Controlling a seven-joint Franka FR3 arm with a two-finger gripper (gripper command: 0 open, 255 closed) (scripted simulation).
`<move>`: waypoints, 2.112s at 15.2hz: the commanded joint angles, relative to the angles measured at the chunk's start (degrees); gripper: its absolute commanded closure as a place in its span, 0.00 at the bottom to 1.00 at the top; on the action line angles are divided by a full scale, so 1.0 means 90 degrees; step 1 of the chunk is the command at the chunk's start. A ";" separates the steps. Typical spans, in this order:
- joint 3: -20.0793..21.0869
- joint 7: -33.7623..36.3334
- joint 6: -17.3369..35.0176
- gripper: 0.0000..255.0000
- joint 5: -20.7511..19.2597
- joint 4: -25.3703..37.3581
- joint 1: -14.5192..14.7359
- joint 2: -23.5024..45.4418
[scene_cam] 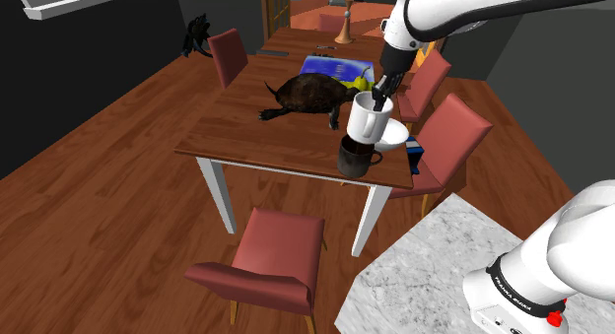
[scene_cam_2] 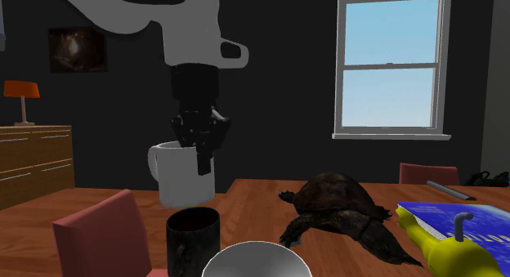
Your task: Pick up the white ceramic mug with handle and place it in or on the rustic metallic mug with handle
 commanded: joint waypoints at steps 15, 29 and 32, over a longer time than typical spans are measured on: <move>-0.0007 -0.0034 0.0737 1.00 0.0009 -0.0529 -0.0002 0.0201; -0.0021 -0.0028 -0.0099 0.00 -0.0005 0.0030 -0.0012 -0.0075; -0.0021 -0.0028 -0.0099 0.00 -0.0005 0.0030 -0.0012 -0.0075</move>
